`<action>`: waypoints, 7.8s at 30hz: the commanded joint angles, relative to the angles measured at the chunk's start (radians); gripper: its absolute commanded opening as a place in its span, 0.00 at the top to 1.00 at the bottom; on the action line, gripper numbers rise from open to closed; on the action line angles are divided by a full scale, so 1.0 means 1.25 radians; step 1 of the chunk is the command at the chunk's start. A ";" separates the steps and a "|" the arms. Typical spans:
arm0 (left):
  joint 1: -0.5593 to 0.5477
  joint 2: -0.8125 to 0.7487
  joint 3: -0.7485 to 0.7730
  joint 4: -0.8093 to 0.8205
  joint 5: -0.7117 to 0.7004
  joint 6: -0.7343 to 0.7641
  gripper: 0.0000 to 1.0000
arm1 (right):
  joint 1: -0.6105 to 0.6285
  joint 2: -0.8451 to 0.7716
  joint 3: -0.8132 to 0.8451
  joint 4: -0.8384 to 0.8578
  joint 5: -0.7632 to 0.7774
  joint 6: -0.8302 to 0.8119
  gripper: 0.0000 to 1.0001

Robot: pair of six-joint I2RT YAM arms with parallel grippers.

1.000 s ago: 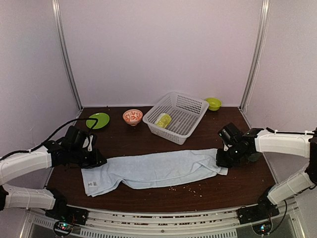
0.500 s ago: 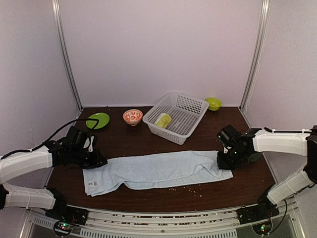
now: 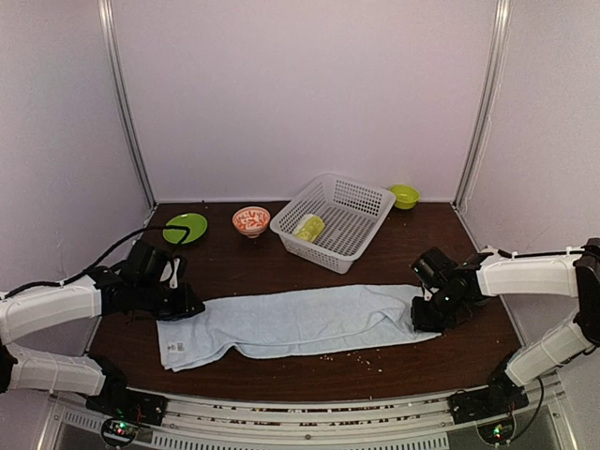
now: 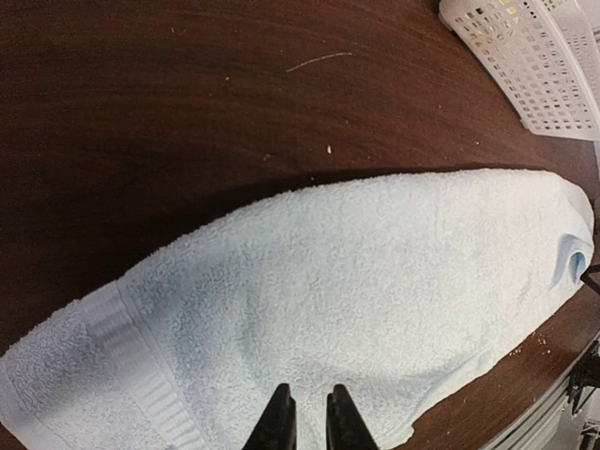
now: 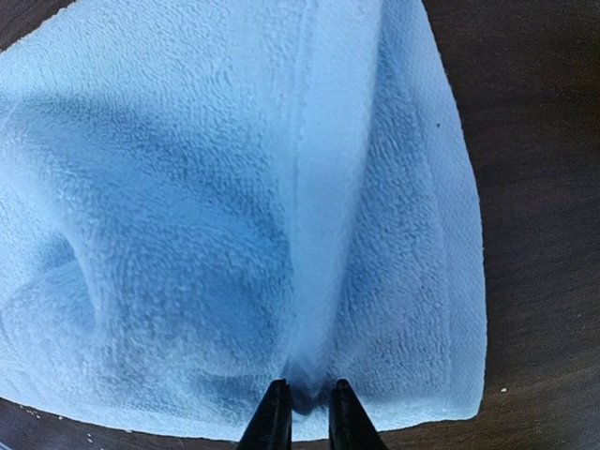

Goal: Roll the towels
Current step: Adjust the towel at the center of the board, then smooth out the towel at the center of the board.

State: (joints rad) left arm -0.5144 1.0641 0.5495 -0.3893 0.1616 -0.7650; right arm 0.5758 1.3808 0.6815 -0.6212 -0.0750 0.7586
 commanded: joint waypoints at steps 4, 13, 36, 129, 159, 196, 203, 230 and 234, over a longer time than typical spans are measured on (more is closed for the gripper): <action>-0.008 0.001 -0.010 0.033 0.004 0.005 0.88 | 0.001 0.015 -0.008 0.030 0.003 0.013 0.86; -0.007 0.003 -0.010 0.033 0.002 0.004 0.88 | 0.001 -0.039 0.007 -0.007 0.035 0.019 1.00; -0.007 0.014 -0.011 0.046 0.009 0.009 0.89 | -0.037 -0.087 0.020 -0.168 0.104 -0.094 1.00; -0.277 -0.132 0.120 -0.418 -0.204 -0.166 0.90 | 0.174 -0.245 0.064 -0.107 0.125 -0.026 0.37; -0.283 0.319 -0.076 -0.020 -0.059 -0.075 1.00 | -0.107 0.225 0.114 0.085 0.055 0.010 0.55; -0.035 0.298 0.152 -0.258 -0.162 0.116 1.00 | -0.041 -0.022 0.199 0.025 0.040 -0.089 0.38; -0.103 0.171 0.227 -0.299 -0.140 0.069 0.95 | -0.003 -0.093 0.115 0.016 0.081 -0.082 0.43; -0.244 0.082 0.116 -0.285 -0.324 -0.157 0.45 | 0.367 0.199 0.277 0.078 0.190 -0.216 0.57; -0.205 0.000 0.061 -0.292 -0.327 -0.199 0.41 | 0.386 0.245 0.317 0.072 0.212 -0.249 0.57</action>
State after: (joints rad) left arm -0.8108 1.1477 0.6750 -0.7288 -0.1909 -0.9279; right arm 1.0389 1.6539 1.0256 -0.5343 0.1154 0.5014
